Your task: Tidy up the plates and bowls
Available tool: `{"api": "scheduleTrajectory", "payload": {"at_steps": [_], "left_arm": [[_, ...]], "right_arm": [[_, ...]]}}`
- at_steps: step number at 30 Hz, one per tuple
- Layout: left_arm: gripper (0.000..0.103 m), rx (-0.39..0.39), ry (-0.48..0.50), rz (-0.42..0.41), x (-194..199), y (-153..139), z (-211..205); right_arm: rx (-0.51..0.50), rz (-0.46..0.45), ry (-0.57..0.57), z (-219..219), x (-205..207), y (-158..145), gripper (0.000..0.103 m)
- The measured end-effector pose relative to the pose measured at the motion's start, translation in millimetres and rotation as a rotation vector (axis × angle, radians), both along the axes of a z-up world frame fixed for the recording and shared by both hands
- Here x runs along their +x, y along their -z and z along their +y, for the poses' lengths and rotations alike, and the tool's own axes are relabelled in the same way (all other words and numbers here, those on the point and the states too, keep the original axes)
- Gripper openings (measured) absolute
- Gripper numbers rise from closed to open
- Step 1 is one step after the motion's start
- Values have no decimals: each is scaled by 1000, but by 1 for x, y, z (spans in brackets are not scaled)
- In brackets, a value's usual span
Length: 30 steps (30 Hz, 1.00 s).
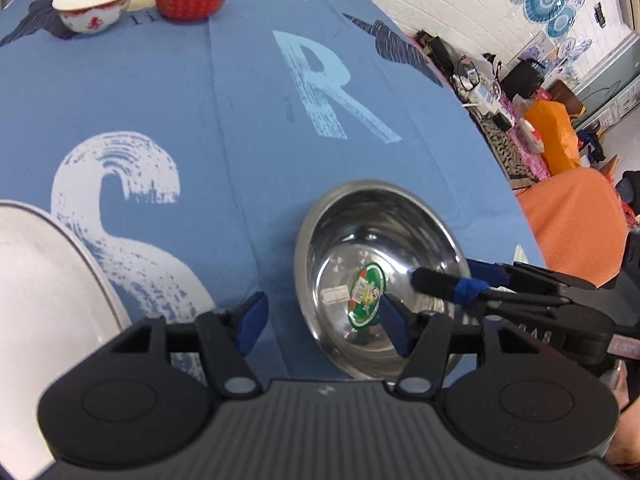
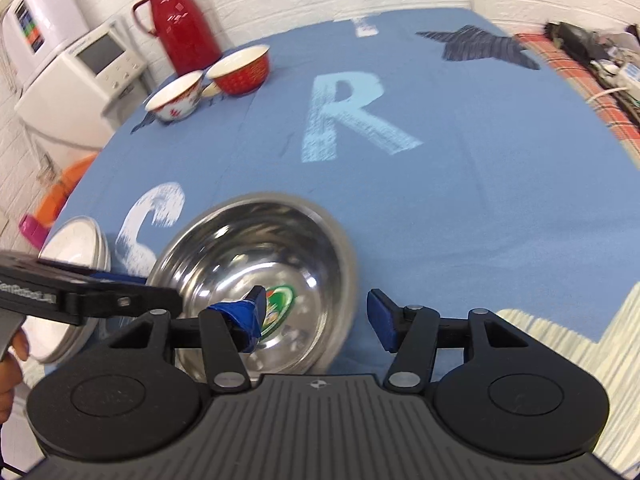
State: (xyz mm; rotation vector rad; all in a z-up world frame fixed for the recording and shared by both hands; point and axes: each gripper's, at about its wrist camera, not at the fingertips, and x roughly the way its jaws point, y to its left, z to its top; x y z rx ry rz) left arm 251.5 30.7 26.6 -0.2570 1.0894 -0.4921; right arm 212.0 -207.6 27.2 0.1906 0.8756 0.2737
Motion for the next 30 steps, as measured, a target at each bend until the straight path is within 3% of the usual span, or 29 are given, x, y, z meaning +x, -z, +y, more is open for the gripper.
{"api": "scheduleTrajectory", "payload": {"at_steps": [4,7,11,15,22,26,30], "left_arm": [[61,-34,-42,-49,10,-24,25],[62,-25,-138,-106,35,-43,54],[62,-20,-275,-103,98,-54,92],[62,-103,-374,-56,157,-58,121],[62,-241,-511,62,238,-30,116],[62,-303,-645,96,259,-6,113],[62,-308,-687,106,269,6,105]], "right_arm": [[28,-12,56,-20,10,-16,41],[4,-28,50,-18,32,-32,42],[4,-17,12,7,92,-51,42],[5,12,-42,48,168,-64,42],[-2,52,-57,110,298,-52,42],[-25,54,-69,132,340,-37,42],[-85,70,-103,150,366,-23,43]]}}
